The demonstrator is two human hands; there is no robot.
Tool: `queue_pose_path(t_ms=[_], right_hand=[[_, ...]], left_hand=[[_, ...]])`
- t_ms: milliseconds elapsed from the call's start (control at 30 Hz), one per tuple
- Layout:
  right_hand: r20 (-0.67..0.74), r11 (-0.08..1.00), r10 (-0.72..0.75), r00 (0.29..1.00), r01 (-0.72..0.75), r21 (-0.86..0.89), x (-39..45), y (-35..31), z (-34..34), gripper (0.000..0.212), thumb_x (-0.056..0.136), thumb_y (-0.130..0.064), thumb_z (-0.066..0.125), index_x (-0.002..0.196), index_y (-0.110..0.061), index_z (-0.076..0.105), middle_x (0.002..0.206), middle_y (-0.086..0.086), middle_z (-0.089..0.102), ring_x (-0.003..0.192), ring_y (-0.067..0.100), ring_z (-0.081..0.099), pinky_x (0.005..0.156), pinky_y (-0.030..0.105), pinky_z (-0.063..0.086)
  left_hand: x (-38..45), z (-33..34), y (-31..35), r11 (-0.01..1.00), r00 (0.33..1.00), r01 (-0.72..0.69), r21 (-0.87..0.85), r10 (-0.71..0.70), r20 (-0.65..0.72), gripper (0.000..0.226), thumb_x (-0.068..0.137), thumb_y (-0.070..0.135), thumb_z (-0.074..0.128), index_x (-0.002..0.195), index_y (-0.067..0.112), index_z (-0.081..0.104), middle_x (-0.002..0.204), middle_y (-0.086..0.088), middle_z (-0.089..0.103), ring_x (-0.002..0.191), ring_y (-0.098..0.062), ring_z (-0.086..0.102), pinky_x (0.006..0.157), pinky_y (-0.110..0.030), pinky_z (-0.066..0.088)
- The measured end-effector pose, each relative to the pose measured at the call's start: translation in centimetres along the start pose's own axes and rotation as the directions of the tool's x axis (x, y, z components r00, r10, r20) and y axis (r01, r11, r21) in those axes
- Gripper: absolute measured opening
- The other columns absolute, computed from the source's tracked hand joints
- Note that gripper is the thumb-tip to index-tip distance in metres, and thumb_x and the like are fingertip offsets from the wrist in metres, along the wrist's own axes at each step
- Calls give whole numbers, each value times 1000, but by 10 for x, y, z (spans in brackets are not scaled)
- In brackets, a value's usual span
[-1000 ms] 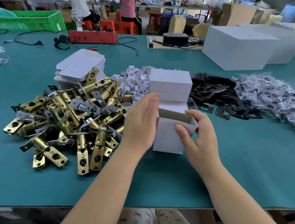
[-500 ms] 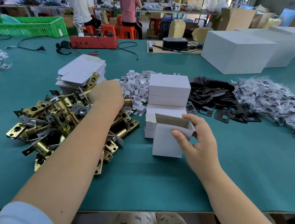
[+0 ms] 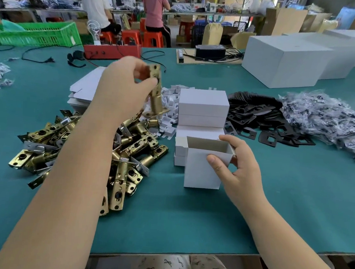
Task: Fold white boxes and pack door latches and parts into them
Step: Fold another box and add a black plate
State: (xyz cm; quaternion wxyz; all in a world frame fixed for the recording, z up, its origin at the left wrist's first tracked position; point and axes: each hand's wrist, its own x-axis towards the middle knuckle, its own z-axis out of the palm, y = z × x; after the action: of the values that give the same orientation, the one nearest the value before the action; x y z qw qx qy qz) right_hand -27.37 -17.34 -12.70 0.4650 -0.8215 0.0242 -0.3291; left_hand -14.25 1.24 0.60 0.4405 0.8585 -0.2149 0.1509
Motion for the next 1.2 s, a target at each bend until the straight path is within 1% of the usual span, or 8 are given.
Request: queue_pose_path(t_ms=[100, 200, 367, 600, 733, 1033, 1133, 1200], right_hand=[[29, 997, 31, 999, -33, 66, -1, -1, -1, 46, 81, -52, 61, 120, -50, 37, 120, -34, 46, 109, -20, 42, 85, 0, 34], [30, 990, 58, 998, -62, 128, -1, -3, -1, 53, 78, -52, 64, 121, -52, 34, 122, -24, 52, 102, -15, 47, 79, 2, 40], [19, 984, 67, 998, -69, 164, 0, -5, -1, 54, 71, -53, 62, 117, -62, 34, 111, -37, 50, 95, -16, 52, 69, 1, 43], [31, 988, 88, 996, -91, 121, 1, -2, 0, 57, 68, -73, 56, 118, -65, 29, 123, -28, 46, 85, -9, 53, 73, 5, 44], [26, 990, 87, 996, -90, 107, 1, 0, 1, 54, 75, -65, 60, 120, -58, 31, 123, -22, 50, 83, -7, 53, 78, 6, 42], [2, 995, 64, 998, -64, 78, 1, 0, 0, 42, 80, -41, 62, 116, -45, 42, 118, -29, 48, 98, -14, 50, 80, 1, 38], [4, 996, 65, 998, -65, 68, 1, 0, 0, 44, 80, -41, 62, 120, -36, 45, 118, -28, 48, 97, -14, 50, 80, 2, 38], [6, 996, 65, 998, -66, 64, 1, 0, 0, 44, 80, -40, 62, 121, -34, 46, 118, -28, 49, 96, -11, 52, 81, 3, 39]], left_hand=[[-14, 1, 28, 930, 993, -23, -367, 64, 101, 14, 93, 7, 59, 103, 16, 60, 102, 0, 69, 88, -12, 71, 70, -28, 61], [-28, 13, 44, 856, 968, -18, -516, 144, 204, 18, 94, 1, 55, 102, 17, 59, 101, -1, 69, 91, -12, 71, 75, -29, 60], [-44, 38, 45, 904, 926, -108, -414, 243, 289, 20, 95, 1, 55, 107, 17, 58, 103, 1, 68, 90, -10, 69, 79, -24, 58], [-55, 42, 33, 906, 904, -237, -351, 338, 263, 32, 95, 9, 57, 102, 40, 52, 99, 21, 64, 89, 4, 63, 78, -8, 47], [-58, 41, 24, 905, 901, -267, -331, 356, 247, 23, 91, 15, 57, 104, 34, 54, 97, 20, 63, 86, 4, 62, 77, -10, 48], [-74, 63, -5, 959, 892, -188, -214, 258, 371, 13, 92, 18, 59, 100, 28, 59, 103, 14, 56, 101, -2, 49, 86, -9, 36], [-80, 67, -14, 950, 903, -76, -302, 194, 383, 21, 88, 31, 56, 109, 30, 60, 104, 8, 62, 90, 1, 56, 77, -8, 40], [-82, 67, -18, 921, 915, 13, -388, 145, 376, 30, 84, 35, 61, 114, 38, 58, 107, 18, 64, 95, 2, 61, 78, -11, 46]])
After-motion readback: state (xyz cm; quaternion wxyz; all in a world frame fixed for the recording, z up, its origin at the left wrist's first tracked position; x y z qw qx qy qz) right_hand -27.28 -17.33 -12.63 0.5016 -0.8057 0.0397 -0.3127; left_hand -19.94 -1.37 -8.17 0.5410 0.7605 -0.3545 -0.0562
